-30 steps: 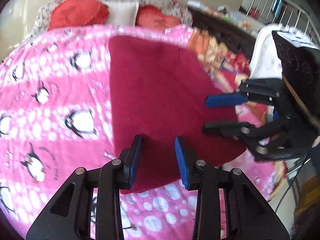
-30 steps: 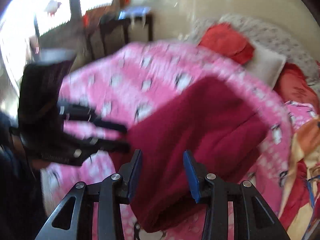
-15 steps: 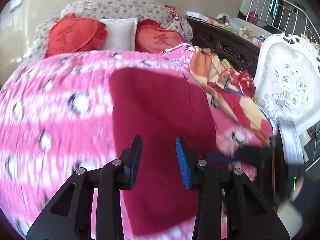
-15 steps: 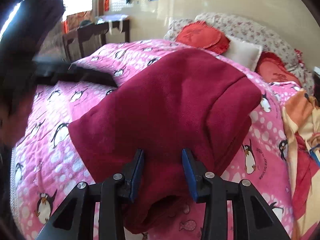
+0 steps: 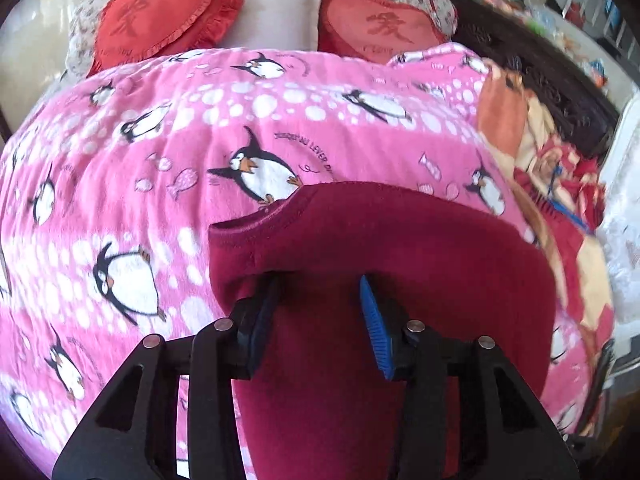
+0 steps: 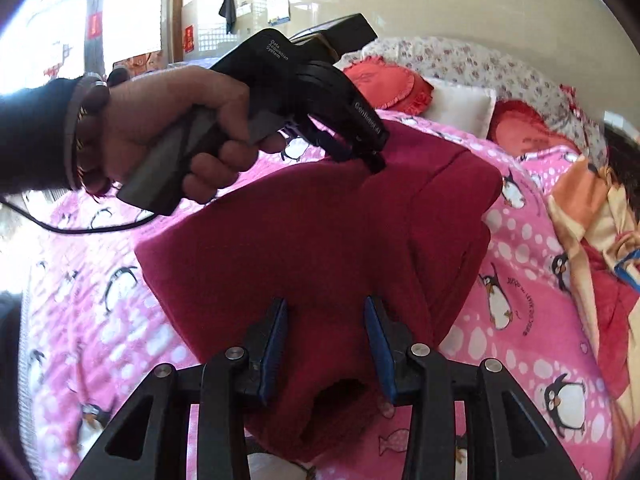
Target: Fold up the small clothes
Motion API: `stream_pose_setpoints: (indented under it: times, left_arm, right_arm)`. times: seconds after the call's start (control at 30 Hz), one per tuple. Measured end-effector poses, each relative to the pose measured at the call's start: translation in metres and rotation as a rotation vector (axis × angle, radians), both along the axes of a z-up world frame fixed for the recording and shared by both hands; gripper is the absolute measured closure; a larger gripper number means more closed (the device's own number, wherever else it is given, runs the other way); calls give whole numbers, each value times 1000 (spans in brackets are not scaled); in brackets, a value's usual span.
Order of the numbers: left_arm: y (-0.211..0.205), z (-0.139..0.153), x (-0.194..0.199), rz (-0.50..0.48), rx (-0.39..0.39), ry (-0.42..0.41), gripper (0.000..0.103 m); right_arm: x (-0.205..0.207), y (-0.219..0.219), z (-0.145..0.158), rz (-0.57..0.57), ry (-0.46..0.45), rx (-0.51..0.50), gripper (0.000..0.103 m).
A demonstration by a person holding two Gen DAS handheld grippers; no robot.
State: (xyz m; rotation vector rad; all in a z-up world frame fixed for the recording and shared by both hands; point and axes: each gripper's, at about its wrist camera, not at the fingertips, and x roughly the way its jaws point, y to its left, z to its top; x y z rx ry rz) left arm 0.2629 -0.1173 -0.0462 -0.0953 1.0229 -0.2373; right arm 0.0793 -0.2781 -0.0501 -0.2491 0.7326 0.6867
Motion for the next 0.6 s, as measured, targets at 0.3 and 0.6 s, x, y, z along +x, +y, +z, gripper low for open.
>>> stream_pose_setpoints:
  times: [0.3, 0.6]
  left_arm:
    - [16, -11, -60, 104, -61, -170, 45]
    - [10, -26, -73, 121, -25, -239, 43]
  right_arm:
    - [89, -19, 77, -222, -126, 91, 65]
    - [165, -24, -8, -233, 162, 50, 51]
